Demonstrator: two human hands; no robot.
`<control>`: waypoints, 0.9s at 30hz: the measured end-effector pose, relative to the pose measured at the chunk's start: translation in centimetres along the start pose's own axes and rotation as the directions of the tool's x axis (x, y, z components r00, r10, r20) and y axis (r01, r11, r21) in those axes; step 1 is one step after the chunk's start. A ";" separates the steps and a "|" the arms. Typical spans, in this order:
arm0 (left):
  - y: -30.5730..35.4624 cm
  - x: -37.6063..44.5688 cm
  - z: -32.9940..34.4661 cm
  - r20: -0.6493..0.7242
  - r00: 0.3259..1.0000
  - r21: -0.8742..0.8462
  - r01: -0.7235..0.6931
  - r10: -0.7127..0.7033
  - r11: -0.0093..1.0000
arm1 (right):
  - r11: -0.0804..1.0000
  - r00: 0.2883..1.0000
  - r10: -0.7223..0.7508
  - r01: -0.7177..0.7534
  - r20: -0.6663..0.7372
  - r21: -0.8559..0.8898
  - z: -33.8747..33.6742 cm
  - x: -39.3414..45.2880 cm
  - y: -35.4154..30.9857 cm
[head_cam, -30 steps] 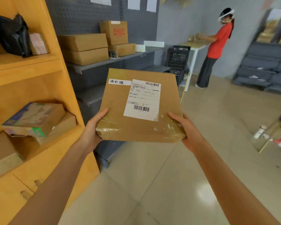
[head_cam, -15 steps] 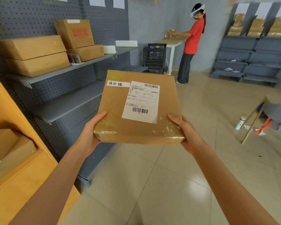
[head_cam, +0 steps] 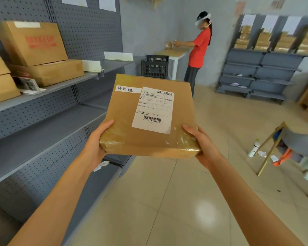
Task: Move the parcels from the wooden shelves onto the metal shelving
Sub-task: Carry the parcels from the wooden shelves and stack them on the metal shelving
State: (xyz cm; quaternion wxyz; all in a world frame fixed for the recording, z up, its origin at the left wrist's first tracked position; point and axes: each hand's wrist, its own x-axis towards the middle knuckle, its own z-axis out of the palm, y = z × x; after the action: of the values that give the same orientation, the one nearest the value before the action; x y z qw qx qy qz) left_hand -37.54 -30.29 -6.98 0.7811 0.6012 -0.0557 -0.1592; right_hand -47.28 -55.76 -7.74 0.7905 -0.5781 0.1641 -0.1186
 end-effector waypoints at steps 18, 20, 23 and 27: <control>0.5 30.1 13.1 -0.010 1.000 0.026 0.004 -0.004 1.000 | 1.000 1.000 0.002 -0.002 0.018 -0.010 -8.9 31.5 -7.2; 1.1 33.2 14.6 -0.039 0.999 0.015 -0.014 0.014 1.000 | 1.000 0.999 -0.007 0.007 0.050 -0.012 -9.5 35.5 -8.6; 1.5 37.5 16.5 -0.078 0.996 0.005 -0.032 0.033 0.999 | 1.000 0.996 -0.005 0.006 0.088 -0.017 -10.0 41.0 -10.3; 2.7 43.4 17.7 -0.140 0.988 0.018 -0.066 0.067 0.998 | 1.000 0.992 0.011 -0.014 0.129 0.021 -9.8 47.9 -11.6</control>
State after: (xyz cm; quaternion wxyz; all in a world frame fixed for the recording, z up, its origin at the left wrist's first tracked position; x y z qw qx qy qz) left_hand -1.02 -59.74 -4.11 0.7840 0.6138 -0.0216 -0.0900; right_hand -7.20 -85.90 -5.24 0.8065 -0.5747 0.1152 -0.0778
